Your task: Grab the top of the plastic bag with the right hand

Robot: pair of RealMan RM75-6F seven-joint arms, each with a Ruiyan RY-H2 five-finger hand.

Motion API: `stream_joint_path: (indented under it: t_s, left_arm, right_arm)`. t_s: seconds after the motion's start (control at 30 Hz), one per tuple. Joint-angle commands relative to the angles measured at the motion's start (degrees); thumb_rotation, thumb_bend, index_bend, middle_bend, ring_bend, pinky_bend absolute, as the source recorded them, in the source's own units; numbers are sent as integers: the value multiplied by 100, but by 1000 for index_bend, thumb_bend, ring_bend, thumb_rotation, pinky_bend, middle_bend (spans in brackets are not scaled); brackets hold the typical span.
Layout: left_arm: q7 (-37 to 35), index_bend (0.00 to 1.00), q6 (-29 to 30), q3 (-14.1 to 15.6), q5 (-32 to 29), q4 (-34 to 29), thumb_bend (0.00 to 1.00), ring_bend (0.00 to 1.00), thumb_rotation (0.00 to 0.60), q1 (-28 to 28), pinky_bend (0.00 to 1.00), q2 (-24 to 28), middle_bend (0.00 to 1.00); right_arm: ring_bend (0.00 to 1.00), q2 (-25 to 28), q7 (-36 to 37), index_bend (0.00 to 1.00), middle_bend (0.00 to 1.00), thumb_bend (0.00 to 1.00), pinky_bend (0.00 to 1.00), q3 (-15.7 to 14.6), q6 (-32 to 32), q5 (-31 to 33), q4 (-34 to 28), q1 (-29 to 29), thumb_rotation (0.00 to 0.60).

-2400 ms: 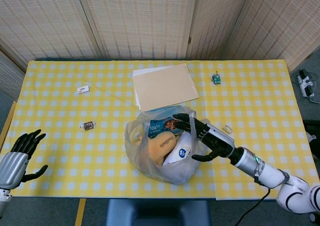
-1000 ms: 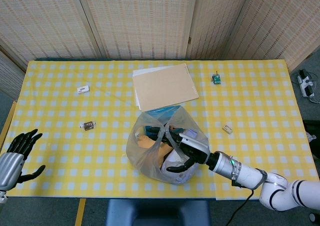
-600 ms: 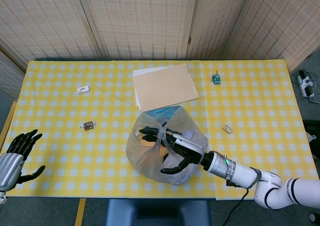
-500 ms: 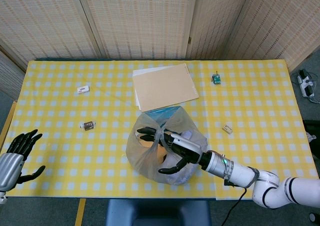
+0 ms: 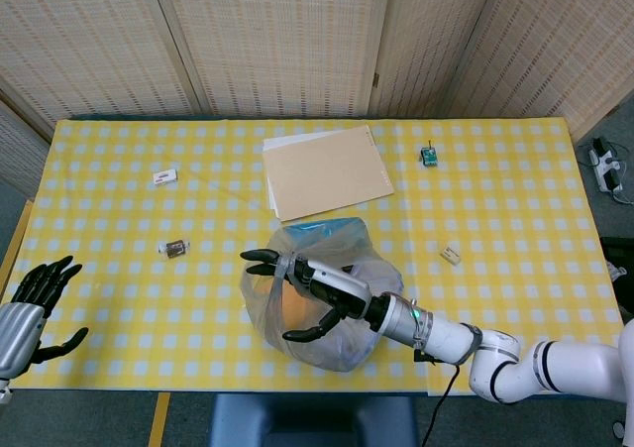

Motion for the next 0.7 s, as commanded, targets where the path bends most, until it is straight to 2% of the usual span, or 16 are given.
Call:
stream_joint_path:
  t_s: [0.03, 0.43, 0.7]
  left_arm:
    - [-9, 15, 8, 4, 8, -2, 318, 50, 600, 4, 11, 7, 51]
    - [-117, 14, 30, 9, -5, 12, 319, 49, 600, 24, 11, 51, 51]
    - [-179, 14, 31, -1, -30, 39, 318, 50, 600, 30, 11, 65, 51]
  right_arm:
    - [73, -119, 51, 0, 4, 292, 0, 64, -49, 68, 90, 59, 600]
    - [123, -814, 349, 7, 21, 290, 0, 392, -78, 243, 756, 328, 600]
    - [132, -1325, 993, 68, 60, 289, 0, 461, 27, 226, 1308, 478, 600]
